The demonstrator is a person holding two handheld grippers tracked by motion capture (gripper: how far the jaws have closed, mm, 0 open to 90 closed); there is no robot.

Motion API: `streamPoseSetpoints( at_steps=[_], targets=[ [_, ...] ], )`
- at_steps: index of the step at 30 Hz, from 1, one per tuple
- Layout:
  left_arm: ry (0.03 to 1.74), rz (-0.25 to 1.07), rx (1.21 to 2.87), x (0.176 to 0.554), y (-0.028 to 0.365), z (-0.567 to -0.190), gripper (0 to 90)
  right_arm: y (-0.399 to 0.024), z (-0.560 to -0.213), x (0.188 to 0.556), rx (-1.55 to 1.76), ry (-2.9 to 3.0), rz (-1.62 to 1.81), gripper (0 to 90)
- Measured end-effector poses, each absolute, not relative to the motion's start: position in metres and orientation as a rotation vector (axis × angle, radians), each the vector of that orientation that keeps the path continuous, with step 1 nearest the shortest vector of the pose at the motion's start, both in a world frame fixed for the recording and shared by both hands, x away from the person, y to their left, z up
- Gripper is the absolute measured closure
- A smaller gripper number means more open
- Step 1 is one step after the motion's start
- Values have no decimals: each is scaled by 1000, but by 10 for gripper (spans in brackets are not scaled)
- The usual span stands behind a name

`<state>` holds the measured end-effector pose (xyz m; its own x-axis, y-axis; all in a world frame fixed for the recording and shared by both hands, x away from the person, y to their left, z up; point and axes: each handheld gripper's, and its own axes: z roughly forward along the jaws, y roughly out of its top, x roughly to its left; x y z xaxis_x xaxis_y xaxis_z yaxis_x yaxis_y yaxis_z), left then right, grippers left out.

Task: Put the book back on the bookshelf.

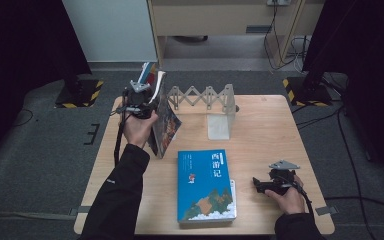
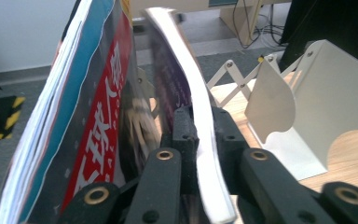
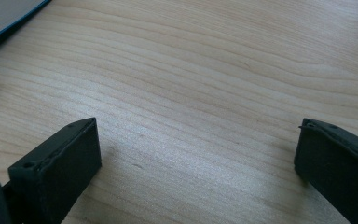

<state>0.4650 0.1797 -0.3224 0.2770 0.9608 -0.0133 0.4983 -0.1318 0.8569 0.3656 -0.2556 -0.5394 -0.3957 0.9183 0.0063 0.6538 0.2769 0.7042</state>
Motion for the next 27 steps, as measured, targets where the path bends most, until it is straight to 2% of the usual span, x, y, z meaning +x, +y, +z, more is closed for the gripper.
streamPoseSetpoints(
  at_steps=[8,21,27],
  targets=[
    [1340,666,1621,469,192,-318,824,-256,-539,366,1419,2150,891,7],
    [1384,838,1535,489,190,-317,824,-256,-539,366,1417,2152,892,7],
    [1369,908,1555,490,182,-323,824,-255,-539,366,1416,2154,893,7]
  ],
)
